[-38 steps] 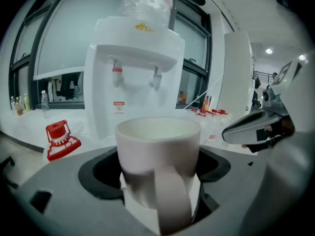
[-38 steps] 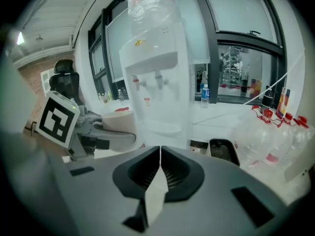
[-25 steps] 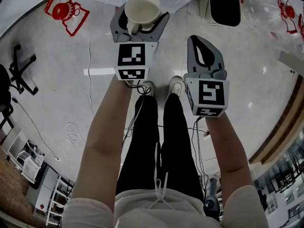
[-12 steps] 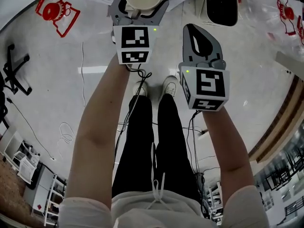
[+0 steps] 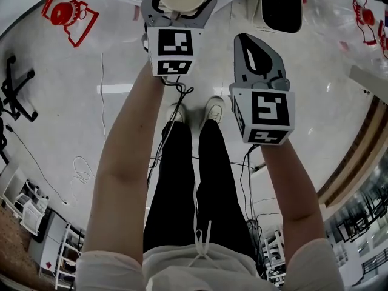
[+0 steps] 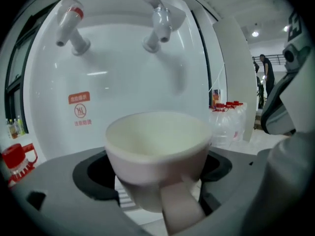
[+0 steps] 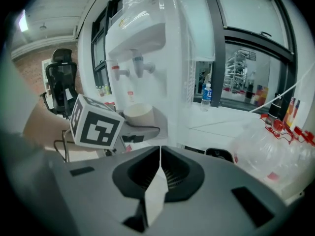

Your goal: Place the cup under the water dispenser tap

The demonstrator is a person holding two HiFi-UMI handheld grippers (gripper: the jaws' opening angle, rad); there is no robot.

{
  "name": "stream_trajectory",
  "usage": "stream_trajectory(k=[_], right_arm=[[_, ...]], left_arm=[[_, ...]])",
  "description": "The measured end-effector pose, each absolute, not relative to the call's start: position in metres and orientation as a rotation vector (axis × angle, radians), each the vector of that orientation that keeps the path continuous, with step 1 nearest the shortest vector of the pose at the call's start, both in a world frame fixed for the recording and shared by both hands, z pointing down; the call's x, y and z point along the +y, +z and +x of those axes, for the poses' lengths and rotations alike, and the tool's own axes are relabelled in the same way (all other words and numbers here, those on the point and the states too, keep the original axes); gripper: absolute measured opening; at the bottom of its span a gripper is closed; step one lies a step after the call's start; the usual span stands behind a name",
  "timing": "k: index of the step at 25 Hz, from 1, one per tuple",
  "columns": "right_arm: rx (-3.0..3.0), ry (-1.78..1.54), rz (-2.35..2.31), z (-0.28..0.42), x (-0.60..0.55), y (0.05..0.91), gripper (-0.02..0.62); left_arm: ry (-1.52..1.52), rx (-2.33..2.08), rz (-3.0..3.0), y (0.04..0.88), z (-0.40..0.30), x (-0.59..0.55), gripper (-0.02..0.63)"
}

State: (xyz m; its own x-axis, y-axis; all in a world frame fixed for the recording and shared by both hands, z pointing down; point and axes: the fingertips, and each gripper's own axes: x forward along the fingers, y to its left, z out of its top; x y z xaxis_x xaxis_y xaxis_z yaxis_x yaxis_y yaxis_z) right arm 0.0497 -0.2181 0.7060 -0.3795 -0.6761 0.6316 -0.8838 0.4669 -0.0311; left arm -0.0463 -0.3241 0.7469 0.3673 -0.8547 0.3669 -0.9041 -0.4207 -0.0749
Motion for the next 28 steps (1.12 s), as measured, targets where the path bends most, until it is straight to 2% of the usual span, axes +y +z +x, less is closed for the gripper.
stream_trajectory(k=[9,20,25,26,27,28], right_arm=[[-2.181,0.546,1.272,0.051,-0.2,0.707,0.029],[-2.173,0.552,1.309,0.052,-0.173,0.696,0.029],[-2.172,0.567,1.335,0.052,-0.15,0.686,0.029],[-2.175,0.573,1.339,0.05,-0.146,0.683,0.029],[-2.181,0.578,1.345,0.048,-0.142,0.679,0.029],[-2.186,0.581,1.349,0.045,-0.138,0.675,0.029]], left_arm=[[0.445,-1.623,2.519,0.721,-0.044,-0.319,0.503],[0.314,-1.688,2.543,0.66,-0.051,-0.269,0.505],[0.435,-1.58,2.466,0.67,-0.051,-0.208,0.494],[0.448,-1.57,2.425,0.674,-0.054,-0.196,0.463],[0.454,-1.587,2.38,0.674,-0.06,-0.185,0.373],[0.459,-1.617,2.337,0.672,-0.068,-0.175,0.216]])
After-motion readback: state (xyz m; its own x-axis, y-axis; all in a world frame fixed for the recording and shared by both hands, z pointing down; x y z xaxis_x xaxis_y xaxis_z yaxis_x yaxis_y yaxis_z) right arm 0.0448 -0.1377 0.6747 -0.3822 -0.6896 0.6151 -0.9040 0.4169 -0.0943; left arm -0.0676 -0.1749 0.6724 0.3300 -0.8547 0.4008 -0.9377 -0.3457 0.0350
